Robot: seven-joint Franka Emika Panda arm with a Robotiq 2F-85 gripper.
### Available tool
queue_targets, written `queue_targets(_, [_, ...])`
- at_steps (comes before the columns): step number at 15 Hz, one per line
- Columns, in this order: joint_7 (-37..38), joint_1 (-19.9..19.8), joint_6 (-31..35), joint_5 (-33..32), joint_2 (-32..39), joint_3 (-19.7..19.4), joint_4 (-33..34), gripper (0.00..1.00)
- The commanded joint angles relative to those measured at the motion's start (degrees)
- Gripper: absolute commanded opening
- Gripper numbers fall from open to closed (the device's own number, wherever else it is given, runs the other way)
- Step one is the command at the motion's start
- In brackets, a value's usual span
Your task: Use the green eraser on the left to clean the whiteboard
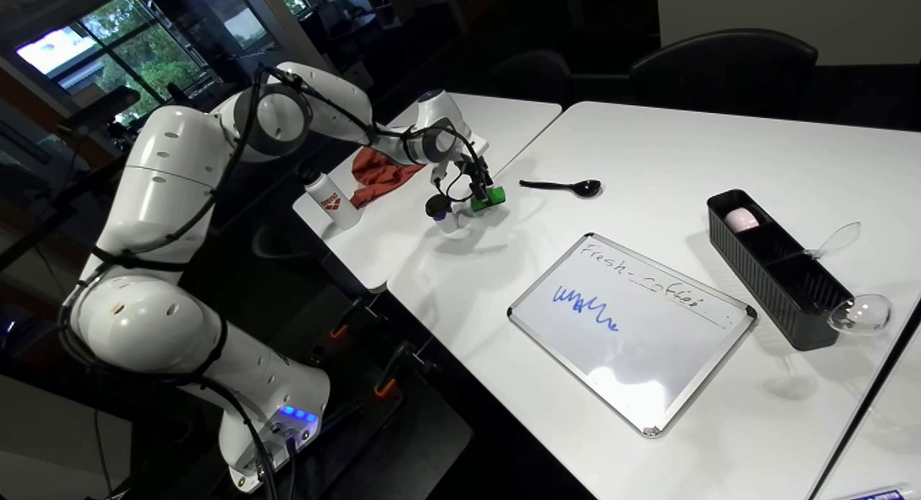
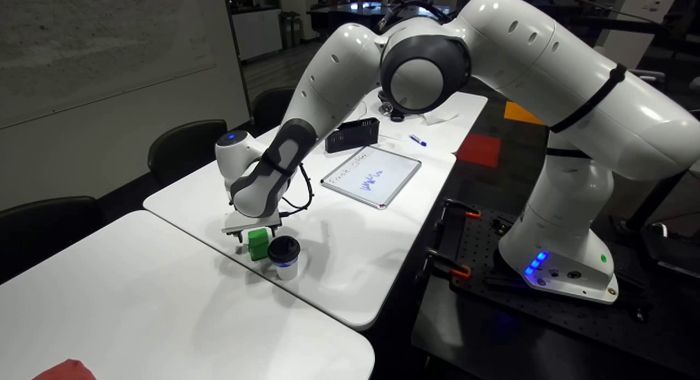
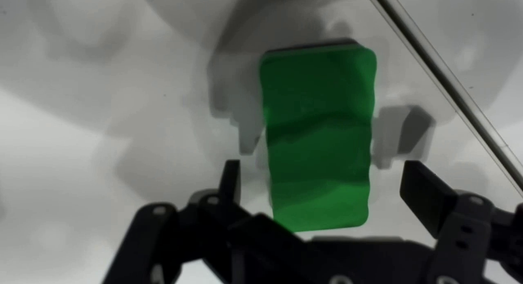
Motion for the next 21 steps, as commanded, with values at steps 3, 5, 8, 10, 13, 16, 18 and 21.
queue_targets(3, [0.9,-0.3,0.7,0.6,0.5,0.0,-0.1,0.72])
queue_targets(5, [1.0,-0.3,0.7,0.7,0.6,0.0,-0.1,0.69])
queue_targets(8, [1.0,-0.3,0.7,0.6,0.4,-0.1,-0.3,0.45])
queue_targets(10, [1.0,-0.3,0.8,0.6,-0.2,-0.1,-0.7,0.34])
queue_targets(13, [1.6,0.1,0.5,0.3,-2.6,-1.0,-2.6,0.34])
queue_targets(16, [2.9,0.5,-0.7,-0.4,-6.3,-3.5,-4.8,0.34])
queue_targets(18, [3.5,0.2,-1.8,-1.1,-8.8,-5.1,-6.2,0.34])
queue_targets(21, [-0.9,-1.9,-1.7,-2.7,-12.4,-5.7,-9.2,0.34])
